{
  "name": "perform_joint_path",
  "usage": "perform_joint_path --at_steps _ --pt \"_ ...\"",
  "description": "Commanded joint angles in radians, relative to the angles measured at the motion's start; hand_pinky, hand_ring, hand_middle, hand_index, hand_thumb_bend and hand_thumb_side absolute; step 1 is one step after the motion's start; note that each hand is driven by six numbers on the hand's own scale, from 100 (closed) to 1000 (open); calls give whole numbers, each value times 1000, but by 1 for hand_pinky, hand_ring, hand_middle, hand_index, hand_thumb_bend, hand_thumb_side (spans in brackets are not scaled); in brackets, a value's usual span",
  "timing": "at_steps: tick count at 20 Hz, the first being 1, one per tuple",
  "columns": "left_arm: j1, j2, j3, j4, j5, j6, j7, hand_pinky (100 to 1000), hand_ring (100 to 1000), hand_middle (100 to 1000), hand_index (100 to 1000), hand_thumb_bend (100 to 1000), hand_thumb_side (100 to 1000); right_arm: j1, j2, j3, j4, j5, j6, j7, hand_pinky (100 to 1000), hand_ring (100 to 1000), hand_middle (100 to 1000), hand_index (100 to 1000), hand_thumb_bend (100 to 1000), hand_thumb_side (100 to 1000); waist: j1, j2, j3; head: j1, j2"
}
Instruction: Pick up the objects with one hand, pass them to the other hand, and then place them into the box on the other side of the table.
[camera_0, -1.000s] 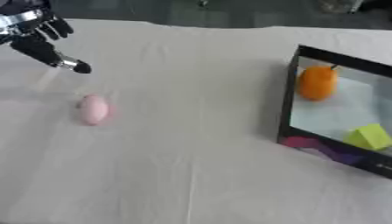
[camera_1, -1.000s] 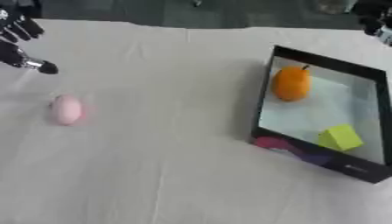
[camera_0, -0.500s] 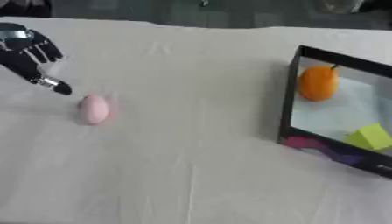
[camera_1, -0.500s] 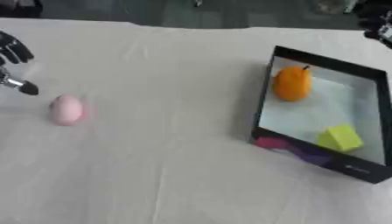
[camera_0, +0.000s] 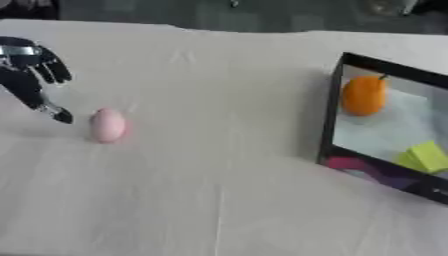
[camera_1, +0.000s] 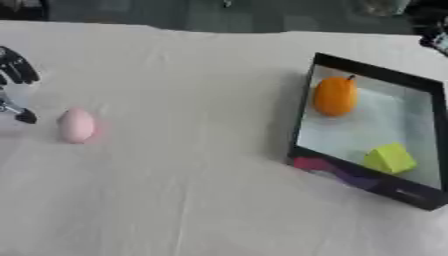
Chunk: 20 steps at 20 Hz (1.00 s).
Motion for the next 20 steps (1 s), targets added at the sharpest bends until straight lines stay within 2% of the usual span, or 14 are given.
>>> perform_joint_path --at_steps 1,9,20 --pt "-9 22 -14 -20 -12 34 19 794 763 675 742 788 192 -7 -24 -14 -2 11 -5 -4 1000 1000 951 1000 100 734 12 -35 -1 5 -15" --pt "2 -27 -58 5 -32 85 92 781 743 660 722 802 245 -2 -18 -13 6 25 -8 -6 1000 1000 948 1000 100 736 11 -34 -5 2 -16" --pt "25 -57 -71 15 -48 92 108 776 729 651 703 800 252 3 -9 -15 11 33 -6 -14 1000 1000 947 1000 100 751 11 -33 -6 4 -19"
